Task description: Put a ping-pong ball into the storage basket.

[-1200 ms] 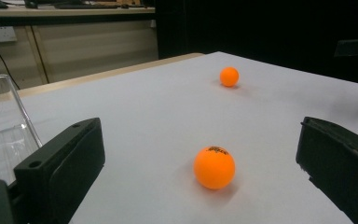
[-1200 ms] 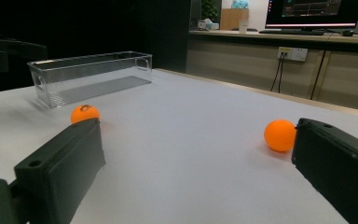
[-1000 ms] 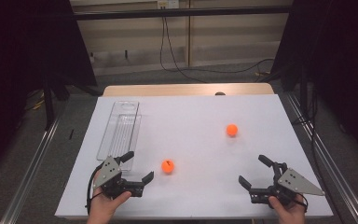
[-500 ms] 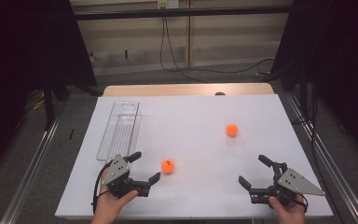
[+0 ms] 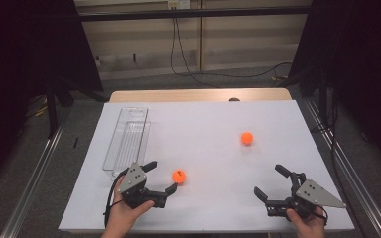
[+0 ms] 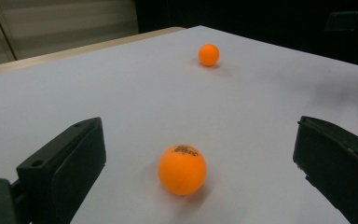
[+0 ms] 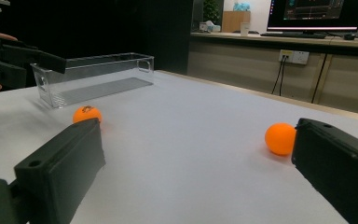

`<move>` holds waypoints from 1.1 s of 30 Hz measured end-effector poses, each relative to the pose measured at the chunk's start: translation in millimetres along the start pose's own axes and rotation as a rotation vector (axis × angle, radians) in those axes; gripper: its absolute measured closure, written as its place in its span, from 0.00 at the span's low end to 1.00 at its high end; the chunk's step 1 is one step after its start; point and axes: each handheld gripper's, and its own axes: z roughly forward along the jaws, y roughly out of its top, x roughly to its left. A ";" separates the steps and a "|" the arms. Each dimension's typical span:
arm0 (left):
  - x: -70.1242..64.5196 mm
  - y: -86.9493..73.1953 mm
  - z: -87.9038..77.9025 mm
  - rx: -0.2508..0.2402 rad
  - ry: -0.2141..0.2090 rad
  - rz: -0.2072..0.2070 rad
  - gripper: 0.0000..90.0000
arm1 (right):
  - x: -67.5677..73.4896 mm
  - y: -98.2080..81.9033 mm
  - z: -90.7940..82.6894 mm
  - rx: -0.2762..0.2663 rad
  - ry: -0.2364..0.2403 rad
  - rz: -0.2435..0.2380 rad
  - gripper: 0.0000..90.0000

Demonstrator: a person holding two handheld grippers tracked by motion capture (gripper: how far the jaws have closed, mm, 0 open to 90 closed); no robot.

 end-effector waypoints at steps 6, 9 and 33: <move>-1.5 -2.8 5.0 0.026 -0.005 0.001 0.03 | 0.5 0.1 0.0 -0.001 -0.002 -0.002 0.02; -2.1 -3.5 6.8 0.035 -0.010 -0.003 0.03 | 0.9 0.1 0.2 0.000 0.000 -0.003 0.02; 0.6 -6.2 34.3 0.156 0.022 -0.010 0.12 | 1.8 0.3 0.5 -0.004 0.006 -0.001 0.01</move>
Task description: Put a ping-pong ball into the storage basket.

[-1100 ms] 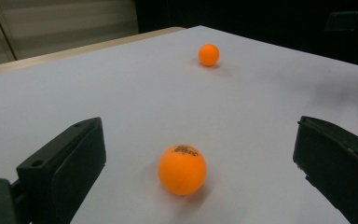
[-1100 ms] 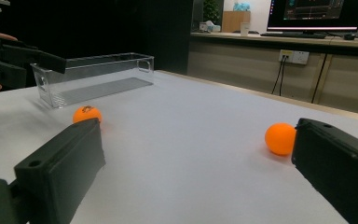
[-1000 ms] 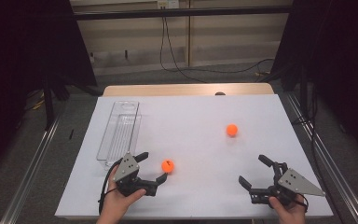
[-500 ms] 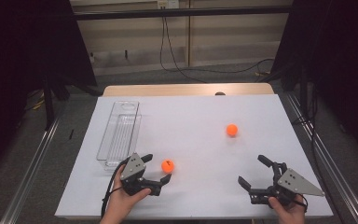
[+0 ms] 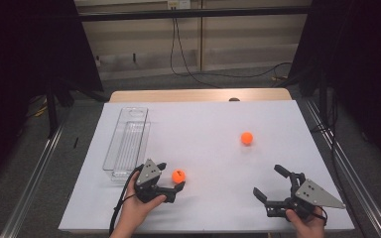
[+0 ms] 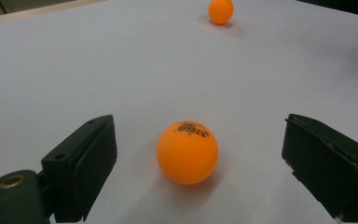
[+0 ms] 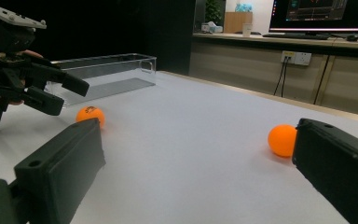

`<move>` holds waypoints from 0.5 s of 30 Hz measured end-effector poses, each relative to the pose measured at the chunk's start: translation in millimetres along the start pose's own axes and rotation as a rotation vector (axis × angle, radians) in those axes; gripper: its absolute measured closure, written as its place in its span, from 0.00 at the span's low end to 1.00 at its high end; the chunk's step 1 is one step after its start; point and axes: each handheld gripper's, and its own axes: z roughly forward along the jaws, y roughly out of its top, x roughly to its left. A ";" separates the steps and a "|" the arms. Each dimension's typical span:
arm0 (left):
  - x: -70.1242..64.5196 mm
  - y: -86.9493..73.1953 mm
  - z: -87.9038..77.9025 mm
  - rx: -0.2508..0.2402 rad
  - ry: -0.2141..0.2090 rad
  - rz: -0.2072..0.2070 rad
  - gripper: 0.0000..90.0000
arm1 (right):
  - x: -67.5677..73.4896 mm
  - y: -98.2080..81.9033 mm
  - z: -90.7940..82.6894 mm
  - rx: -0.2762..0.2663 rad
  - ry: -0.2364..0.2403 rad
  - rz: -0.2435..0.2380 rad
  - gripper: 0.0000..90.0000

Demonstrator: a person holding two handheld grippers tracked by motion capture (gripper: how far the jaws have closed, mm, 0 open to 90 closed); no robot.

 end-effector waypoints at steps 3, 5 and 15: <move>0.6 0.5 3.8 0.011 0.004 0.007 0.13 | -0.1 0.1 -0.3 -0.002 -0.001 0.005 0.01; 0.9 0.6 4.3 0.015 0.006 0.010 0.14 | -0.1 0.1 -0.3 -0.002 -0.002 0.005 0.01; 3.2 -1.2 12.3 0.042 0.019 -0.006 0.18 | 0.1 0.2 0.0 -0.003 0.003 0.005 0.01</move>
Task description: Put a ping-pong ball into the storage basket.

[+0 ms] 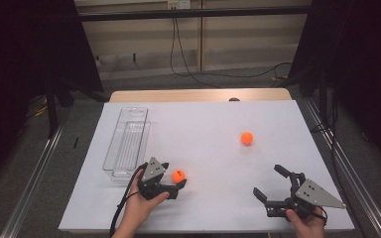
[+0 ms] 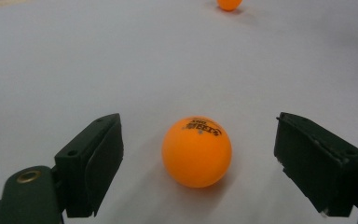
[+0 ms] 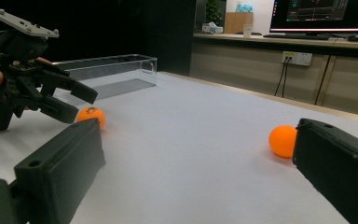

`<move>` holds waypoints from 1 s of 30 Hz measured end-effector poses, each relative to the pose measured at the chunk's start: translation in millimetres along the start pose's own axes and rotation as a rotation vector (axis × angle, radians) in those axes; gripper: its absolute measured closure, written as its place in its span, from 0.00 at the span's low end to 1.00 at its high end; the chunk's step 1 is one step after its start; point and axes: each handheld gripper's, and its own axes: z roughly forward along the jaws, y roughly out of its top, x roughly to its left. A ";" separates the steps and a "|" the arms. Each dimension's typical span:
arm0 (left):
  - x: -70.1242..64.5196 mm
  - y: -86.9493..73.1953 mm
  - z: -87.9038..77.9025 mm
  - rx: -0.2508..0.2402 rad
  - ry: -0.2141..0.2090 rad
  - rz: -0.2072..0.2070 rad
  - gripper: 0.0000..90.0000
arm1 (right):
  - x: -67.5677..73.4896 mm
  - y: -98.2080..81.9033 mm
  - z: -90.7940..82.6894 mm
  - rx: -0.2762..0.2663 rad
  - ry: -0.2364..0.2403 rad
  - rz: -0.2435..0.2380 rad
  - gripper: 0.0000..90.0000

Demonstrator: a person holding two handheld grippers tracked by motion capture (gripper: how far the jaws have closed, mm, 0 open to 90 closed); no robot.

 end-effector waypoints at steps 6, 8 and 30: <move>1.9 -0.1 1.9 0.010 -0.001 -0.007 0.20 | 0.1 0.2 -0.1 0.000 0.002 0.000 0.01; 2.3 0.1 2.0 0.015 0.003 0.001 0.20 | 0.0 0.2 -0.1 0.000 0.003 0.000 0.02; 3.4 0.3 4.9 0.035 0.008 0.002 0.26 | -0.4 0.9 -0.7 -0.005 0.007 -0.003 0.02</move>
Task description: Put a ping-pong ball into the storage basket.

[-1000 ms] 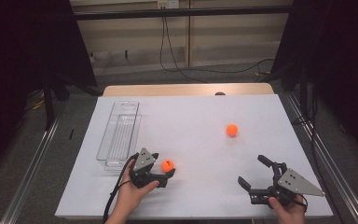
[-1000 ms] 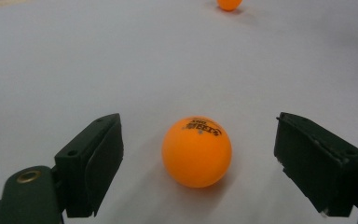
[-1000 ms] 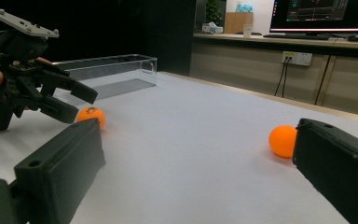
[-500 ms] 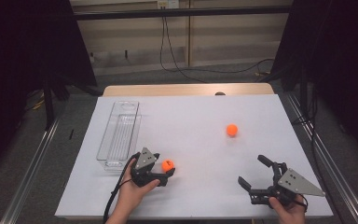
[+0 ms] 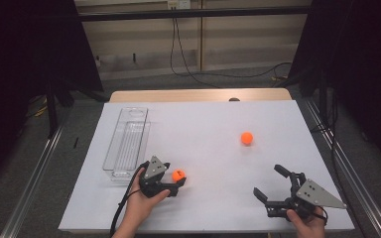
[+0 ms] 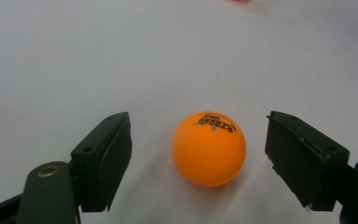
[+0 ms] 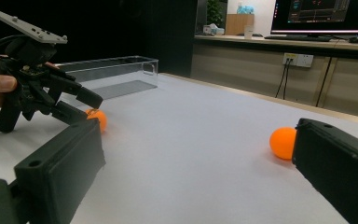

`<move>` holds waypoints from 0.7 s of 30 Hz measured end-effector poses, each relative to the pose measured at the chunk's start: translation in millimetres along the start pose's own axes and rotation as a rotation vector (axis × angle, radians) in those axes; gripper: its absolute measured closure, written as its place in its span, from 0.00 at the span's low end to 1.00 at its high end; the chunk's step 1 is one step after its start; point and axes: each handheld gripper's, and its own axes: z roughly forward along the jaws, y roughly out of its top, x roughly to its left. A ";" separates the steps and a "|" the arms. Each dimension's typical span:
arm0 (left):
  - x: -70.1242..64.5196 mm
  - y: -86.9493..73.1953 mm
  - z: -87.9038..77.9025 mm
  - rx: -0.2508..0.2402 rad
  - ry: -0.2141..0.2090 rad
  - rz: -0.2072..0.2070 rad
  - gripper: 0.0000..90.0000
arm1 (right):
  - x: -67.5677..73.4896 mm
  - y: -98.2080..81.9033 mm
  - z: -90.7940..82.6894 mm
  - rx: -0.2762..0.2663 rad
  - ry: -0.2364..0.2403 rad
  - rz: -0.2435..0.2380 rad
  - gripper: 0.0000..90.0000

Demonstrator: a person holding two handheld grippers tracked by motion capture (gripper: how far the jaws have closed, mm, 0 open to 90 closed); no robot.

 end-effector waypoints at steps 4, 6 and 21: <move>0.0 0.4 0.0 0.001 0.004 0.007 0.27 | -0.1 -0.1 0.0 0.000 0.000 0.001 0.02; 0.0 0.5 0.0 0.002 0.004 0.010 0.28 | 0.0 0.1 0.0 0.000 0.000 -0.001 0.02; -0.6 2.0 2.7 0.013 0.000 0.006 0.31 | -0.1 0.0 0.1 0.000 0.002 0.002 0.02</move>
